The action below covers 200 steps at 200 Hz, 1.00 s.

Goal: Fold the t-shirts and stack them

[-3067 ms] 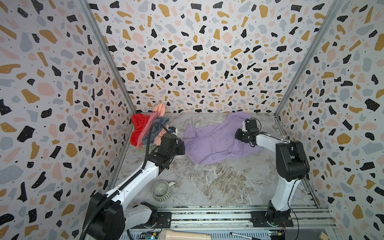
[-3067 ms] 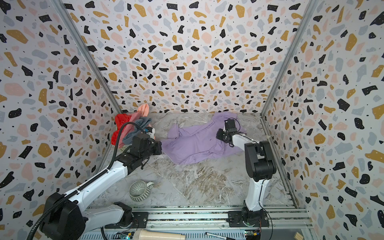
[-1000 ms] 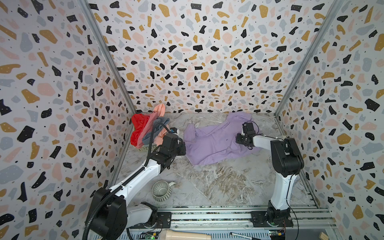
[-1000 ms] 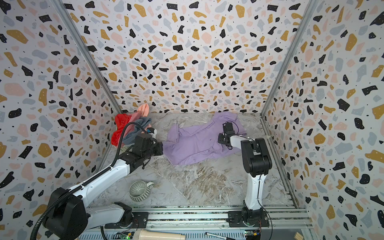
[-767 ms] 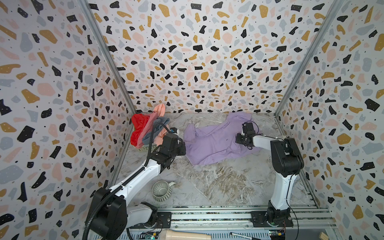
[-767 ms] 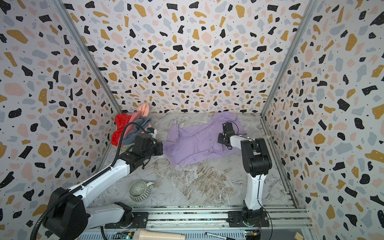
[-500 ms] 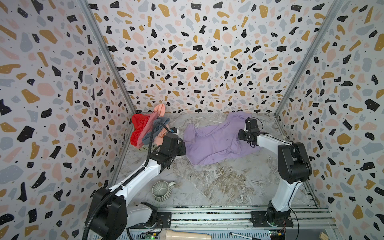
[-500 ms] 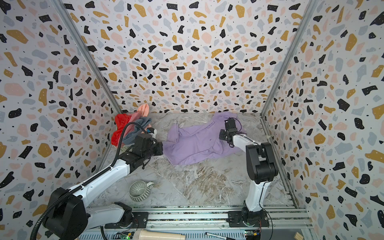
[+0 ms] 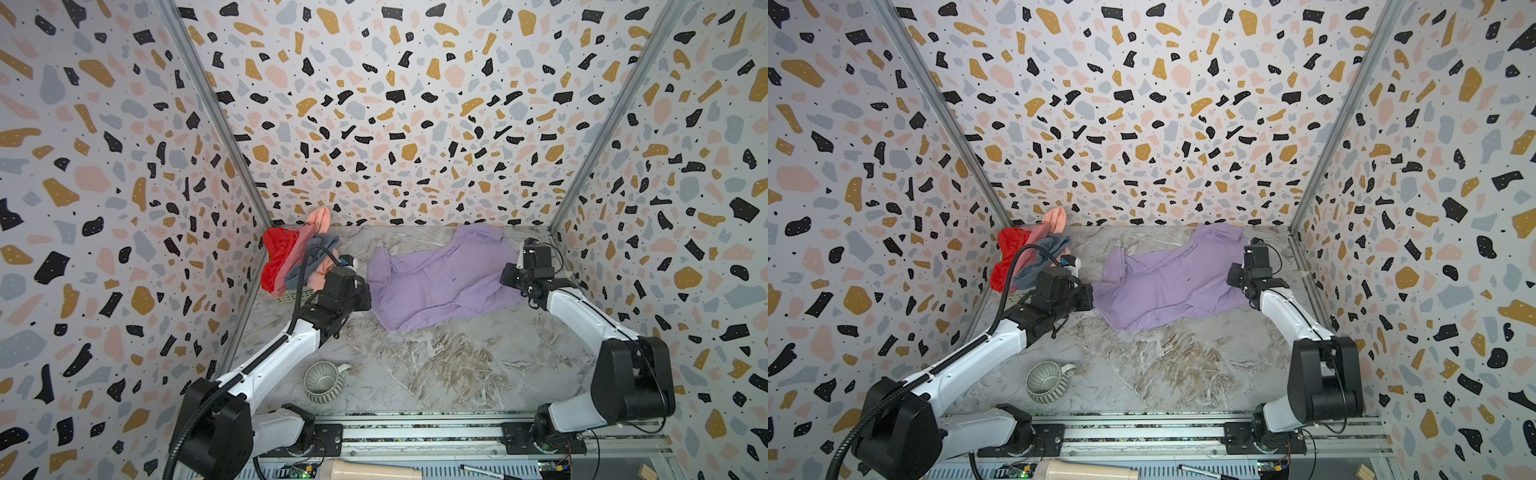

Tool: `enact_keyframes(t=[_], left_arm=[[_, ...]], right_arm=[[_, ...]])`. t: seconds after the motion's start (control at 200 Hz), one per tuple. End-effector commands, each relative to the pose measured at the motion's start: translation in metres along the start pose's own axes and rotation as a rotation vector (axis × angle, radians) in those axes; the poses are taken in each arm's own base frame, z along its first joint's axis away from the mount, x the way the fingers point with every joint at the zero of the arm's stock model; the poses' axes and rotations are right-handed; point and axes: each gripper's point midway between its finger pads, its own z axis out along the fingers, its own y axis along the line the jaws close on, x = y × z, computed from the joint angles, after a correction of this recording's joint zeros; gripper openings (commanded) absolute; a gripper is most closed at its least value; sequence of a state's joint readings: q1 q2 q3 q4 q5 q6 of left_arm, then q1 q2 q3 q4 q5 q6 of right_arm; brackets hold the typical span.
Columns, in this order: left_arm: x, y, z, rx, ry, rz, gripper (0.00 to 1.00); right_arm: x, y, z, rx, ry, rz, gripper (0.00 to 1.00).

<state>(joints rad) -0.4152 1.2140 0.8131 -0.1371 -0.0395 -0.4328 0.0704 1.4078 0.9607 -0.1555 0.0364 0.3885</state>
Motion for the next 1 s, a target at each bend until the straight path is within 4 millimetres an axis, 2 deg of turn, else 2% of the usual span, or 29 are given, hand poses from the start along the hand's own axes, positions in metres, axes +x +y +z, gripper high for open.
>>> enact_keyframes(t=[0.0, 0.095, 0.195, 0.28, 0.385, 0.41, 0.415, 0.445, 0.511, 0.566, 0.606, 0.651, 0.696, 0.756, 0.851, 0.996], left_arm=[[-0.028, -0.011, -0.02, 0.04, -0.079, 0.008, 0.0], [-0.042, -0.021, -0.038, 0.084, -0.125, 0.02, 0.0], [-0.067, -0.034, -0.068, 0.139, -0.21, 0.046, 0.0], [-0.087, -0.047, -0.099, 0.2, -0.29, 0.07, 0.0], [-0.112, -0.063, -0.146, 0.28, -0.396, 0.084, 0.0], [-0.116, -0.065, -0.157, 0.293, -0.417, 0.088, 0.0], [-0.118, -0.066, -0.16, 0.296, -0.423, 0.088, 0.0], [-0.123, -0.068, -0.173, 0.307, -0.451, 0.089, 0.0], [-0.136, -0.072, -0.204, 0.334, -0.522, 0.092, 0.0], [-0.147, -0.075, -0.228, 0.348, -0.586, 0.094, 0.0], [-0.154, -0.076, -0.241, 0.351, -0.625, 0.095, 0.0], [-0.162, -0.077, -0.253, 0.349, -0.659, 0.099, 0.0], [-0.168, -0.078, -0.257, 0.351, -0.678, 0.104, 0.0], [-0.175, -0.079, -0.253, 0.342, -0.684, 0.102, 0.0], [-0.18, -0.082, -0.228, 0.33, -0.646, 0.095, 0.0], [-0.184, -0.083, -0.175, 0.296, -0.585, 0.084, 0.0]], right_arm=[[-0.011, -0.014, -0.035, -0.02, -0.058, 0.062, 0.0], [-0.038, -0.012, -0.069, -0.04, -0.168, 0.062, 0.0], [-0.086, -0.009, -0.124, -0.034, -0.343, 0.071, 0.0], [-0.136, 0.004, -0.195, -0.083, -0.552, 0.072, 0.0], [-0.188, 0.02, -0.302, -0.152, -0.822, 0.052, 0.0], [-0.196, 0.023, -0.327, -0.166, -0.879, 0.042, 0.0], [-0.196, 0.023, -0.327, -0.166, -0.879, 0.042, 0.0], [-0.206, 0.027, -0.361, -0.182, -0.957, 0.024, 0.0], [-0.217, 0.032, -0.414, -0.204, -1.074, 0.002, 0.0], [-0.222, 0.035, -0.447, -0.217, -1.151, -0.023, 0.0], [-0.225, 0.037, -0.465, -0.222, -1.194, -0.039, 0.0], [-0.229, 0.038, -0.476, -0.219, -1.227, -0.046, 0.0], [-0.235, 0.038, -0.476, -0.203, -1.234, -0.054, 0.0], [-0.243, 0.039, -0.462, -0.182, -1.209, -0.062, 0.0], [-0.255, 0.043, -0.429, -0.169, -1.15, -0.082, 0.0], [-0.271, 0.046, -0.374, -0.148, -1.087, -0.089, 0.0]])
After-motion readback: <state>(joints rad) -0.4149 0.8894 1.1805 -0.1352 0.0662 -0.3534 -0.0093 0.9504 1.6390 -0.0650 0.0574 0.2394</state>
